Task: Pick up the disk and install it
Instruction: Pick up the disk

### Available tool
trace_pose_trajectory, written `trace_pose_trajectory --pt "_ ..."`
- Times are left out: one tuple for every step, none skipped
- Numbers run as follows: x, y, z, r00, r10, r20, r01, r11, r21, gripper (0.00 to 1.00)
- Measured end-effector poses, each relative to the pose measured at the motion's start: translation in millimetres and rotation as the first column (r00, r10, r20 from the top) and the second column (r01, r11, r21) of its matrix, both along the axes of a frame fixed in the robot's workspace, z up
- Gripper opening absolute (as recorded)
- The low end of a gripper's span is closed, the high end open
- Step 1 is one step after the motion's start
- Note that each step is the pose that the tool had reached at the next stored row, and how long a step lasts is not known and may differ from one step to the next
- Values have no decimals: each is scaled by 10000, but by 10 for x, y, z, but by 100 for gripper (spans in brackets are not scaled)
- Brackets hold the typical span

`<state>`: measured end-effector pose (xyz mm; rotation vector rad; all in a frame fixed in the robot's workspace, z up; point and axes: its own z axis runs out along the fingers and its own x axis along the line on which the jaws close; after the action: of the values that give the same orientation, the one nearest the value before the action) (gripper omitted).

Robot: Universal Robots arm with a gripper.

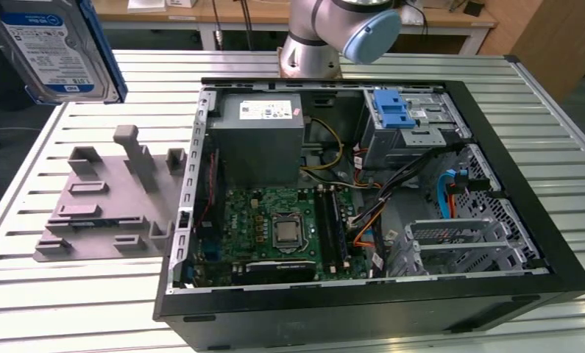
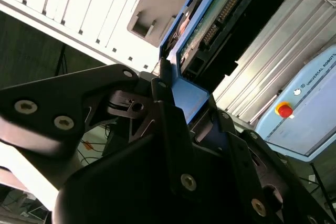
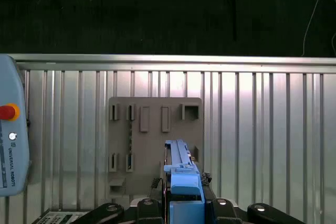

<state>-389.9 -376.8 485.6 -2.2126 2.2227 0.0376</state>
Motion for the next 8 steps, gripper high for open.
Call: trace_pose_trajectory --pt "-4 0 0 10000 0 -1 0 10000 0 36" --pt "-7 0 1 10000 0 -1 0 10000 -1 36" --pt "-11 0 0 10000 0 0 0 10000 0 36" --pt "-14 0 1 10000 0 -1 0 10000 -1 36" --pt "-18 0 0 10000 0 -1 0 10000 -1 36" --pt "-22 0 0 10000 0 0 0 10000 0 36" --pt "-25 0 0 10000 0 -1 0 10000 -1 36" --pt "-29 0 0 10000 0 0 0 10000 0 36"
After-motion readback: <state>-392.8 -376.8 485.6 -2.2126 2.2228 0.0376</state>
